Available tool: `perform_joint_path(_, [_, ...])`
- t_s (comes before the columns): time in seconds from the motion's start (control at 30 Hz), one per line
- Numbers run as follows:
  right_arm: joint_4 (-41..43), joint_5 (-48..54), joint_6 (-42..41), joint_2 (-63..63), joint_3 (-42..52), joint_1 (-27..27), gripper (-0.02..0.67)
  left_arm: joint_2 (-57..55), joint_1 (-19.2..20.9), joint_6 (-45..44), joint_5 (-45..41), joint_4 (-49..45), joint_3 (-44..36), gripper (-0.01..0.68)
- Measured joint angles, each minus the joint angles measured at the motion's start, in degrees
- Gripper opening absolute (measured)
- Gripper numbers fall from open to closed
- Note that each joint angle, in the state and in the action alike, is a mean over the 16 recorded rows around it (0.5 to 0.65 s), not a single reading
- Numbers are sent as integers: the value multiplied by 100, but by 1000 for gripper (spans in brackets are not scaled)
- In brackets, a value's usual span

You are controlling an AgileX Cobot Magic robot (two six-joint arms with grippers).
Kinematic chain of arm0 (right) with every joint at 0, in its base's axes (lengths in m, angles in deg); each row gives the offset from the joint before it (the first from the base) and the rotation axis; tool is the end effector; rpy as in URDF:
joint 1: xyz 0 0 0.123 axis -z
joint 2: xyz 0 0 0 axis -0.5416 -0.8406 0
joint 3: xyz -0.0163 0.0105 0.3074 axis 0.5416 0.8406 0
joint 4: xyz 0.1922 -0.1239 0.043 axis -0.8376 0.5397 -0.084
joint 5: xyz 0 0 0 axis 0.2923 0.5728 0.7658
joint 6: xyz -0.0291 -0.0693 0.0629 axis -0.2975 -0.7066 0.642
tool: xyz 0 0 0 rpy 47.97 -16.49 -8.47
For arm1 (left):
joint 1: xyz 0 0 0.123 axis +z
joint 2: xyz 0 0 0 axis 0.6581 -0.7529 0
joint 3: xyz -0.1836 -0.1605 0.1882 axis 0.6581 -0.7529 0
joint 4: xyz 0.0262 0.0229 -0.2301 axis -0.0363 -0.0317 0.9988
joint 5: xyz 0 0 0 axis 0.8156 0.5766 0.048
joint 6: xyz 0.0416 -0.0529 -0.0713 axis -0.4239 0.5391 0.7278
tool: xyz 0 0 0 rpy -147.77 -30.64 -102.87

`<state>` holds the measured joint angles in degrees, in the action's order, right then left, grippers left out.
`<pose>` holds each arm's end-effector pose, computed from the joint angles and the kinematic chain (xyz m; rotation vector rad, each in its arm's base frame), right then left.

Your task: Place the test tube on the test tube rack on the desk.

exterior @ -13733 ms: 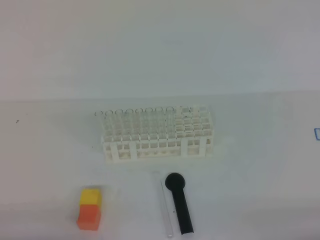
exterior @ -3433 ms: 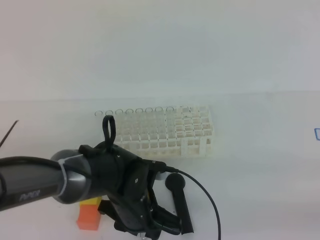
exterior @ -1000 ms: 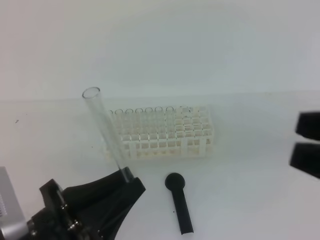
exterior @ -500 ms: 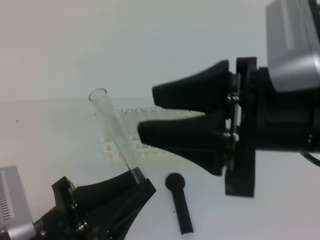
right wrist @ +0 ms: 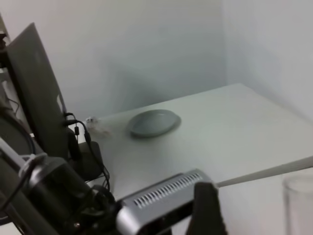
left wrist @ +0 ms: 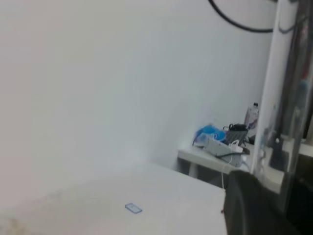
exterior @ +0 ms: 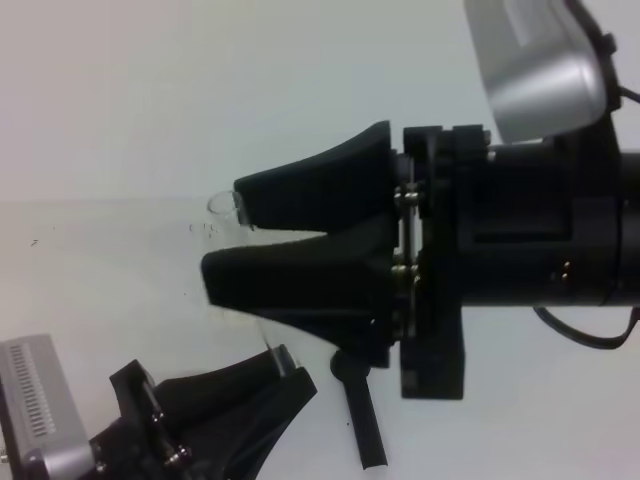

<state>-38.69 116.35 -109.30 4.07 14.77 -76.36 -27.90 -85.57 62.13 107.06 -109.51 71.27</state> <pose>0.1543 0.2283 0.4189 -1.0721 1.4490 1.1468 0.0753 -0.1265 0.2869 0.7133 1.1740 -1.0872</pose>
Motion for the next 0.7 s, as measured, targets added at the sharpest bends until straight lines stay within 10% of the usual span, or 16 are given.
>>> perform_joint_path(0.33, [-169,-189,-64,-145,-19,-218,434,0,0,-1,-196,3,0,108])
perform_joint_path(0.7, [-310,-323,-356,-189,-19,-229,241,0,-5,4,-183,-7,0,108])
